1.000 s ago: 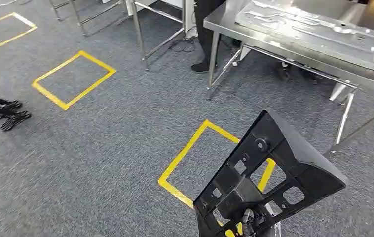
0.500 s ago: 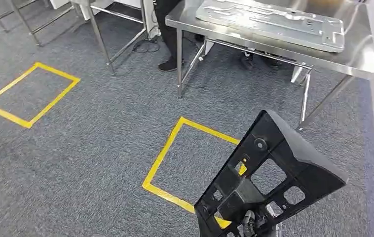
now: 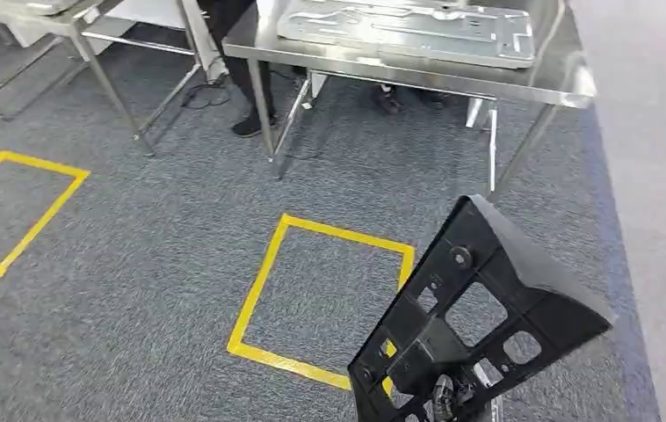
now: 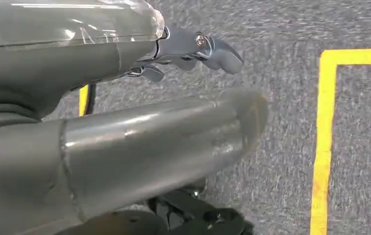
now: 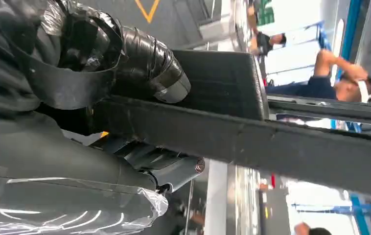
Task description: Take the parts from the cabinet and place them on the table.
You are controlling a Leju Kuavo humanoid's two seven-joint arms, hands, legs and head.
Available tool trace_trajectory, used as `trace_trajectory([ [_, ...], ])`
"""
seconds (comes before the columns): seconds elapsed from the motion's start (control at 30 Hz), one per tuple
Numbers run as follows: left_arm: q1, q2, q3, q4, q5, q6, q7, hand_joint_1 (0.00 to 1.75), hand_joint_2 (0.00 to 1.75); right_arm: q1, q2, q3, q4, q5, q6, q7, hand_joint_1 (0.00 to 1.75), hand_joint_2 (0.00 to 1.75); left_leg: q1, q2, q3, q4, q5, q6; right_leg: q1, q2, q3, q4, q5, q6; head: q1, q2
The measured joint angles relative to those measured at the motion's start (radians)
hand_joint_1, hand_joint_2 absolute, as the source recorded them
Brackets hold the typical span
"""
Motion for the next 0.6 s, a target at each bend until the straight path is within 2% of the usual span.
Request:
trace_trajectory([
  [0.03, 0.0, 0.0, 0.0, 0.0, 0.0, 0.0, 0.0, 0.0, 0.0, 0.0, 0.0, 0.0, 0.0, 0.0, 0.0, 0.0, 1.75, 1.75, 0.0, -0.025, 0.039, -0.098, 0.054, 0.004, 0.0, 0.015, 0.001, 0.006, -0.004, 0.004, 0.0, 0.0],
  [0.07, 0.001, 0.003, 0.0, 0.0, 0.0, 0.0, 0.001, 0.0, 0.0, -0.001, 0.0, 0.0, 0.0, 0.0, 0.0, 0.0, 1.75, 1.75, 0.003, -0.091, 0.054, -0.137, 0.048, 0.012, -0.002, 0.023, -0.003, 0.01, -0.008, 0.008, 0.001, 0.0],
  [0.1, 0.002, 0.003, 0.0, 0.0, -0.001, 0.001, 0.001, 0.0, 0.0, -0.003, 0.0, 0.0, 0.0, 0.001, -0.003, 0.001, 1.75, 1.75, 0.004, -0.098, 0.054, -0.161, 0.047, 0.013, 0.0, 0.036, -0.011, 0.021, -0.009, 0.014, 0.0, 0.0],
  [0.13, 0.002, 0.003, 0.0, 0.0, -0.002, 0.0, 0.003, 0.0, 0.0, -0.001, 0.0, 0.0, 0.0, 0.005, -0.01, 0.001, 1.75, 1.75, -0.002, -0.088, 0.054, -0.155, 0.048, 0.014, -0.006, 0.044, -0.017, 0.016, -0.006, 0.022, 0.0, 0.0],
  [0.2, 0.0, 0.003, 0.0, 0.0, -0.002, 0.0, 0.006, 0.0, 0.0, 0.003, 0.0, -0.001, 0.0, 0.025, -0.033, 0.009, 1.75, 1.75, -0.005, -0.073, 0.059, -0.158, 0.051, 0.025, -0.009, 0.063, -0.018, 0.008, 0.0, 0.037, 0.0, 0.0],
  [0.23, -0.001, -0.001, 0.0, 0.0, -0.002, -0.003, 0.006, 0.0, 0.0, 0.003, 0.0, -0.001, 0.0, 0.033, -0.039, 0.011, 1.75, 1.75, 0.009, -0.063, 0.063, -0.171, 0.058, 0.035, -0.005, 0.047, -0.018, 0.014, -0.004, 0.041, 0.0, 0.0],
  [0.27, -0.001, 0.0, 0.0, 0.0, -0.002, -0.003, 0.006, 0.0, 0.0, 0.004, 0.0, 0.0, -0.001, 0.042, -0.044, 0.011, 1.75, 1.75, 0.007, -0.055, 0.068, -0.177, 0.059, 0.043, 0.0, -0.019, -0.027, 0.037, -0.02, 0.045, 0.002, 0.0],
  [0.3, 0.0, 0.0, 0.0, 0.0, -0.002, -0.004, 0.006, 0.0, 0.0, 0.002, 0.0, 0.0, -0.001, 0.047, -0.047, 0.011, 1.75, 1.75, 0.006, -0.046, 0.07, -0.18, 0.057, 0.049, -0.001, -0.052, -0.055, 0.091, -0.052, 0.048, 0.002, 0.0],
  [0.33, 0.003, 0.0, 0.0, 0.0, -0.002, -0.004, 0.006, 0.0, 0.0, 0.0, 0.0, 0.001, -0.001, 0.049, -0.05, 0.011, 1.75, 1.75, 0.004, -0.036, 0.071, -0.18, 0.056, 0.05, -0.004, -0.066, -0.094, 0.165, -0.086, 0.053, 0.003, 0.0],
  [0.37, 0.006, 0.0, 0.0, 0.0, -0.002, -0.006, 0.006, 0.0, 0.0, 0.0, 0.0, 0.002, -0.001, 0.052, -0.052, 0.011, 1.75, 1.75, 0.002, -0.025, 0.073, -0.18, 0.052, 0.051, -0.008, -0.071, -0.137, 0.245, -0.117, 0.057, 0.003, 0.0],
  [0.4, 0.007, 0.0, 0.0, 0.0, -0.002, -0.008, 0.006, 0.0, 0.0, 0.0, 0.0, 0.002, -0.001, 0.055, -0.054, 0.011, 1.75, 1.75, 0.002, -0.018, 0.076, -0.179, 0.047, 0.05, -0.011, -0.073, -0.17, 0.303, -0.13, 0.06, 0.002, 0.0],
  [0.43, 0.007, 0.0, 0.0, 0.0, -0.003, -0.011, 0.006, 0.0, 0.0, 0.001, 0.0, 0.002, 0.0, 0.057, -0.055, 0.011, 1.75, 1.75, 0.002, -0.012, 0.081, -0.179, 0.043, 0.048, -0.013, -0.074, -0.18, 0.312, -0.114, 0.063, 0.002, 0.0],
  [0.47, 0.007, 0.0, 0.0, 0.0, -0.003, -0.013, 0.006, 0.0, 0.0, 0.001, 0.0, 0.003, 0.0, 0.06, -0.057, 0.011, 1.75, 1.75, 0.002, -0.008, 0.089, -0.179, 0.038, 0.046, -0.015, -0.075, -0.161, 0.27, -0.075, 0.064, 0.002, 0.0],
  [0.53, 0.006, -0.001, 0.0, 0.0, -0.009, -0.015, 0.006, 0.0, 0.0, 0.001, 0.0, 0.007, 0.0, 0.061, -0.068, 0.013, 1.75, 1.75, 0.003, -0.004, 0.11, -0.18, 0.027, 0.041, -0.016, -0.076, -0.074, 0.1, 0.022, 0.059, 0.003, 0.0],
  [0.57, 0.005, -0.002, 0.0, 0.0, -0.009, -0.016, 0.006, 0.0, 0.0, 0.0, 0.0, 0.01, 0.0, 0.062, -0.072, 0.013, 1.75, 1.75, 0.004, -0.001, 0.114, -0.181, 0.019, 0.037, -0.015, -0.079, -0.035, 0.025, 0.031, 0.052, 0.002, 0.0],
  [0.6, 0.002, -0.002, 0.0, 0.0, -0.009, -0.016, 0.006, 0.0, 0.0, 0.0, -0.001, 0.01, 0.0, 0.065, -0.073, 0.014, 1.75, 1.75, -0.002, 0.001, 0.116, -0.18, 0.013, 0.027, -0.004, -0.082, -0.025, 0.012, 0.013, 0.046, 0.003, 0.0],
])
